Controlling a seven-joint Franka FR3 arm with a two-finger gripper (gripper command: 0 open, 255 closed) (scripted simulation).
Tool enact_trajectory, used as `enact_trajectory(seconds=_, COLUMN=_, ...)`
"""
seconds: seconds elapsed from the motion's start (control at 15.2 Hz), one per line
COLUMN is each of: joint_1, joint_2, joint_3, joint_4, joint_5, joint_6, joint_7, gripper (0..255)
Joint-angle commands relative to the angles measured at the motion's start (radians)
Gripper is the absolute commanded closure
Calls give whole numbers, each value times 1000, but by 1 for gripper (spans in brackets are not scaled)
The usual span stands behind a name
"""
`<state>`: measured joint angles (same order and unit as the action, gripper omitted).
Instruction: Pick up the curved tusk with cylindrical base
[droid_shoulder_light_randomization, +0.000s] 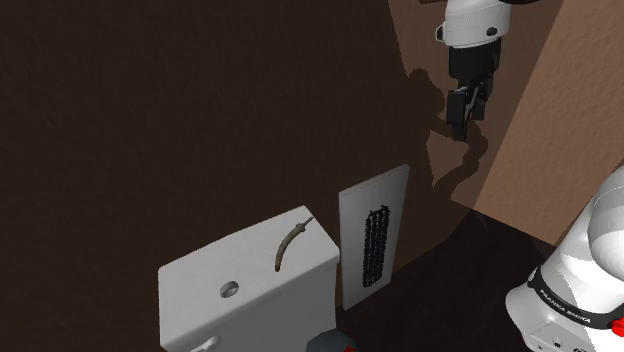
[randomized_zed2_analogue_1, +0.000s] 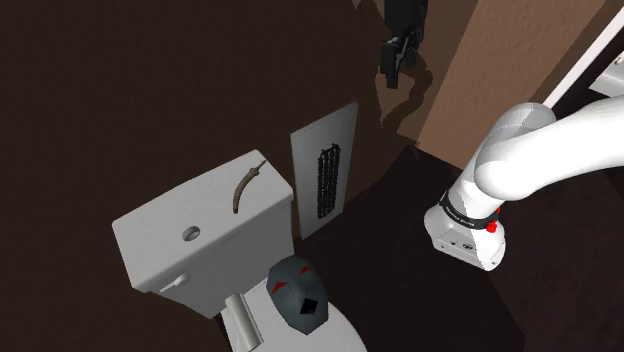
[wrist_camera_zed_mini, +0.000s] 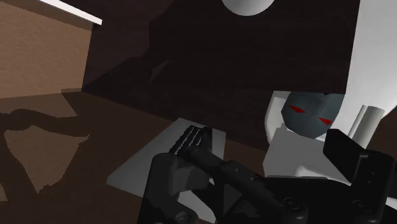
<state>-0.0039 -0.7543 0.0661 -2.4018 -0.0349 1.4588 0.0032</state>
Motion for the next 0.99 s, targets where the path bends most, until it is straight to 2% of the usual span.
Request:
enact_trajectory(seconds=0.0, joint_1=0, joint_2=0, joint_3=0, joint_4=0, joint_5=0, joint_6=0, joint_7=0, gripper=0)
enact_trajectory(seconds=0.46, joint_1=-5, joint_2=49, joint_3=166, joint_4=-97, joint_5=138, joint_6=169, joint_7=317, gripper=0)
enact_trajectory(seconds=0.92, joint_1=-26, joint_2=210, joint_3=337, joint_4=-107, joint_5=228, joint_6=377, joint_7=628, gripper=0)
